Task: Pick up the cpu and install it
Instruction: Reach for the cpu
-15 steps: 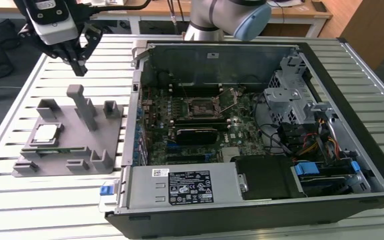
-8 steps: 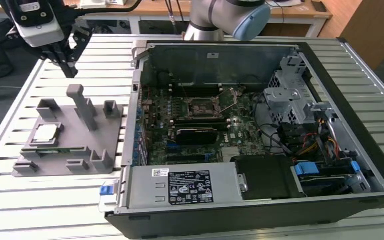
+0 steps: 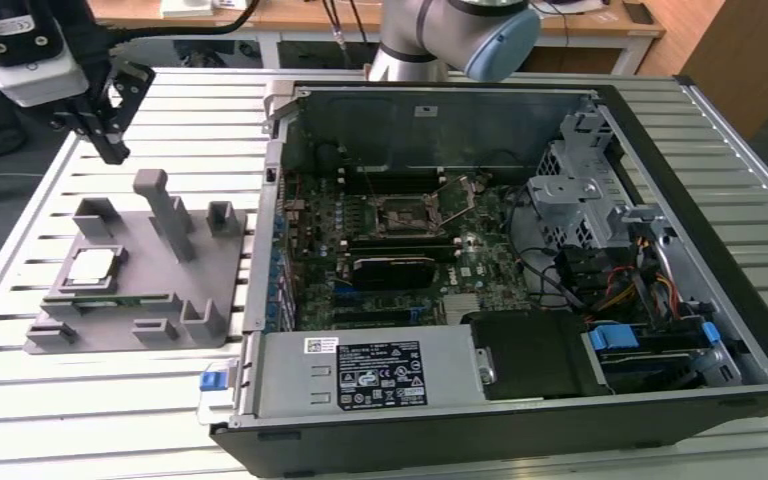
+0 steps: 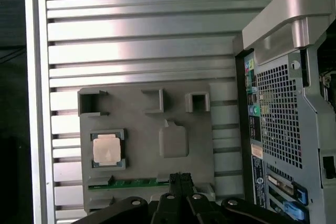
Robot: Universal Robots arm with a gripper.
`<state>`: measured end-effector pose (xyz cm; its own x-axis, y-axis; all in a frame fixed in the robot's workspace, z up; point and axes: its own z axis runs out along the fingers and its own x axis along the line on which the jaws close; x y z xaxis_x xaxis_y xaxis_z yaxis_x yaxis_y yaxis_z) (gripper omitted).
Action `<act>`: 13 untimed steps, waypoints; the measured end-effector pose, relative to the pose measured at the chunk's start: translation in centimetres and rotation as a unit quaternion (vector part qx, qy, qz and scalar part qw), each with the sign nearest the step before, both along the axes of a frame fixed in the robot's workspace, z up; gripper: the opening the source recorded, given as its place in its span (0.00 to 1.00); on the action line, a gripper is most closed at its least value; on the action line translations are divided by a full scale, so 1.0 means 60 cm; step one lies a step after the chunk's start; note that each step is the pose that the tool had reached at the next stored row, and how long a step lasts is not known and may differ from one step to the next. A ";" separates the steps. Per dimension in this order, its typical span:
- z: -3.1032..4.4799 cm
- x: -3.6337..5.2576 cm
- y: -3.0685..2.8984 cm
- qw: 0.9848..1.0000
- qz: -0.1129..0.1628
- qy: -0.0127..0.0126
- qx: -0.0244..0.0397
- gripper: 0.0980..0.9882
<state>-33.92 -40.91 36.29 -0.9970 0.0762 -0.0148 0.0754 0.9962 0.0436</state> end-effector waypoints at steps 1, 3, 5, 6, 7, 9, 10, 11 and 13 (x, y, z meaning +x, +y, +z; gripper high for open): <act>0.000 -0.008 -0.0001 1.000 0.000 0.000 0.000 0.01; -0.001 -0.023 0.0000 1.000 0.000 0.000 0.000 0.01; -0.001 -0.038 0.0000 1.000 0.000 0.000 0.000 0.01; -0.001 -0.046 0.0000 1.000 0.000 0.000 0.000 0.01; -0.001 -0.053 0.0000 1.000 0.000 0.000 0.000 0.01; -0.001 -0.067 0.0000 1.000 0.000 0.000 0.000 0.01; -0.002 -0.074 0.0000 1.000 0.000 0.000 0.000 0.01; -0.002 -0.081 0.0000 1.000 0.000 0.000 0.000 0.01; -0.002 -0.093 0.0000 1.000 0.000 0.000 0.000 0.01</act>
<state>-39.48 -40.91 36.14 -0.9970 0.0763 -0.0149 0.0756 0.9962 0.0437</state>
